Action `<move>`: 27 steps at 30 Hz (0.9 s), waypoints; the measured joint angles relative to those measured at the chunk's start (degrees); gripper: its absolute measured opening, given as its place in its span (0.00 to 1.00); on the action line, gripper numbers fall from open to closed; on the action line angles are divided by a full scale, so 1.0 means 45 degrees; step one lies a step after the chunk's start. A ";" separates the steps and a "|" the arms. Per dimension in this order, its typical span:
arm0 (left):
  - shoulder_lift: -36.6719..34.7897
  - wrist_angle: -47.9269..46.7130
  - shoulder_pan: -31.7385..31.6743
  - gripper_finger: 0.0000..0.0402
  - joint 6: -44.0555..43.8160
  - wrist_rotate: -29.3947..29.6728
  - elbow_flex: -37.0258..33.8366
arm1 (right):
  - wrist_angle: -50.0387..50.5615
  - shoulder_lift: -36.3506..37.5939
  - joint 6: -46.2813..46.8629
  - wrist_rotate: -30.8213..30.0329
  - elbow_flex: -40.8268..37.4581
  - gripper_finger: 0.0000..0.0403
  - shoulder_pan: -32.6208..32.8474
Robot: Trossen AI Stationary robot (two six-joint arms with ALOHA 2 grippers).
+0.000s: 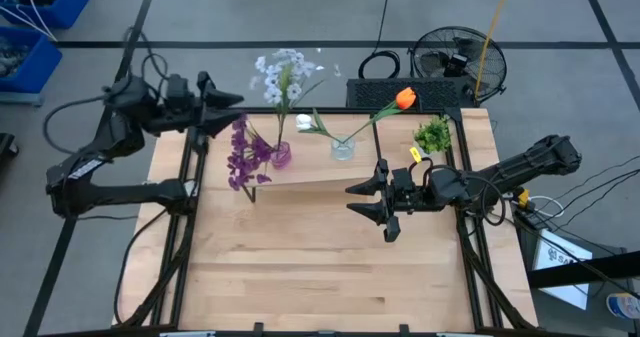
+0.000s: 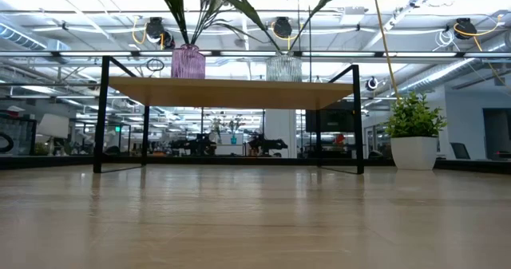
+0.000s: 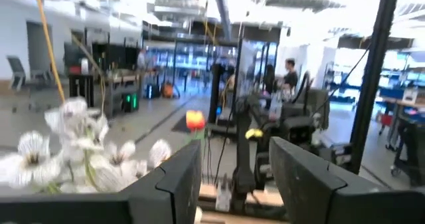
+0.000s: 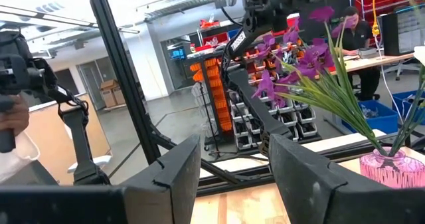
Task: Pick and place flowers into a vace then onto a shelf
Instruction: Return to Home Position
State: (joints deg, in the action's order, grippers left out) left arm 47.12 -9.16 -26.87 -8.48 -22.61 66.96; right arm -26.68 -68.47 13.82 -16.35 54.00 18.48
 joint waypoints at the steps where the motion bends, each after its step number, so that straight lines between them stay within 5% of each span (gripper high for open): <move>1: -0.0099 0.0110 0.0000 0.46 -0.0081 0.0005 0.0000 | -0.0005 0.0000 0.0000 0.0001 0.0000 0.42 0.0000; 11: -0.0889 0.0149 -0.0010 0.46 -0.1916 -0.0748 0.0000 | 0.0157 0.0131 -0.0461 0.0006 0.0000 0.42 0.0000; 17: -0.2204 -0.0453 -0.0010 0.46 -0.1727 -0.0554 0.0000 | 0.2839 0.1996 -0.0901 0.0030 0.0002 0.42 0.0000; 23: -0.4103 -0.4374 0.0000 0.46 -0.1605 -0.1578 0.0024 | 0.6079 0.4453 -0.1103 -0.0021 0.0005 0.42 0.0000; 27: -0.5105 -0.5462 -0.0002 0.46 -0.1953 -0.1059 -0.0294 | 0.7477 0.5431 -0.1600 -0.0017 0.0005 0.42 0.0000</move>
State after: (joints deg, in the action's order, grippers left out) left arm 24.15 -33.74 -26.88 -17.27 -27.37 65.64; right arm 6.97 -44.03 6.63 -16.43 54.02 18.48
